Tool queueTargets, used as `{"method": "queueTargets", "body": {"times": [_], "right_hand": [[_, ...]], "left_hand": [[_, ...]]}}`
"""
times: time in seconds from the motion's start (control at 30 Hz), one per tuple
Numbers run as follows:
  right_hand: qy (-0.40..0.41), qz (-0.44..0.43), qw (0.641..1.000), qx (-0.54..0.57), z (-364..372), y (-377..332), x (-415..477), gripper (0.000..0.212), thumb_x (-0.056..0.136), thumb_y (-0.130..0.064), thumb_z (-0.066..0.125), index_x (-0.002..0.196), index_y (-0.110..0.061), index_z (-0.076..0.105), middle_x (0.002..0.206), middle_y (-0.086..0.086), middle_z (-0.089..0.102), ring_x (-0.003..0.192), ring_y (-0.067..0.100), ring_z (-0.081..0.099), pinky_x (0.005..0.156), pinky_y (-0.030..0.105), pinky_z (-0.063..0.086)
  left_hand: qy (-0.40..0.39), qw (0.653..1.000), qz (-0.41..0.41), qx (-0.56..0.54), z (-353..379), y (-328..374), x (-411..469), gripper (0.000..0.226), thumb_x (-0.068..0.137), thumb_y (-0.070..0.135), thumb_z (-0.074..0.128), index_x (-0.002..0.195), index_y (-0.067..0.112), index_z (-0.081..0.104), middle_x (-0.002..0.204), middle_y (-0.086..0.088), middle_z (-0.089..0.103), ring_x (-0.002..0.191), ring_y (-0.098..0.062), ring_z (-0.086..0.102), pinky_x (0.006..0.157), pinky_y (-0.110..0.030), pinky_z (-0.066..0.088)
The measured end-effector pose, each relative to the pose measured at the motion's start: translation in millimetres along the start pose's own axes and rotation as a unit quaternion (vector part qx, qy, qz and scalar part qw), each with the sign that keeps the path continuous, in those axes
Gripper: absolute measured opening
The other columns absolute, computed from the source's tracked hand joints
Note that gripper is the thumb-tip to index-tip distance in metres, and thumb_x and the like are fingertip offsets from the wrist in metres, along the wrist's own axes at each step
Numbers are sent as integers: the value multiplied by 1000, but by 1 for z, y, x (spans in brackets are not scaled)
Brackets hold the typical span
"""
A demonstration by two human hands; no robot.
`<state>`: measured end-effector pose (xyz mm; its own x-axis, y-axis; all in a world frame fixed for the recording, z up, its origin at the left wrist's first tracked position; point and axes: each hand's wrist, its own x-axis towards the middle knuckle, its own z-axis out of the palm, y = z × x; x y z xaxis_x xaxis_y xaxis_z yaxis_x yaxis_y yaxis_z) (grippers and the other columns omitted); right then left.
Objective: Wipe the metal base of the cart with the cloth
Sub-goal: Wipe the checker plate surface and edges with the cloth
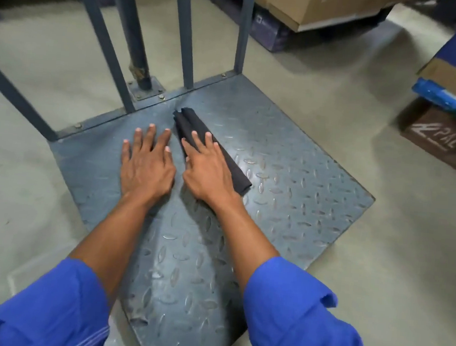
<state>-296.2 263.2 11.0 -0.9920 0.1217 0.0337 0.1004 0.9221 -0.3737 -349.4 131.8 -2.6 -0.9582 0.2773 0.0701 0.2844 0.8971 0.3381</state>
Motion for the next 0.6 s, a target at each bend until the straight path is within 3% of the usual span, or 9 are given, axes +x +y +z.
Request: {"method": "queueTargets", "body": {"times": [0.13,0.4,0.5,0.6], "right_hand": [[0,-17,1000,-23,5,-6,37,63,110,-44,40,167,-23,28,177,2,16,164,30,4,133,43,5],[-15,-21,999,-27,-6,-8,101,60,106,-31,42,165,-23,35,175,-1,25,164,28,13,132,40,11],[36,43,998,-31,-14,10,106,63,100,-25,44,163,-21,39,172,2,33,161,31,20,130,44,19],[75,174,982,-16,-21,29,93,68,100,-29,47,165,-14,34,174,9,26,162,34,15,131,47,18]], "left_hand": [[20,1000,-4,15,4,1,-1,57,113,36,25,169,27,25,179,-4,13,166,-28,5,134,-51,1],[30,999,-9,36,7,3,4,63,109,38,24,170,26,21,179,-4,11,166,-29,2,133,-54,-1],[31,999,-9,32,6,3,4,62,109,40,20,170,26,20,179,-3,10,166,-29,1,133,-54,-1],[25,999,-4,34,7,1,4,61,111,41,19,170,27,17,180,-3,7,166,-28,-1,134,-53,-3]]}}
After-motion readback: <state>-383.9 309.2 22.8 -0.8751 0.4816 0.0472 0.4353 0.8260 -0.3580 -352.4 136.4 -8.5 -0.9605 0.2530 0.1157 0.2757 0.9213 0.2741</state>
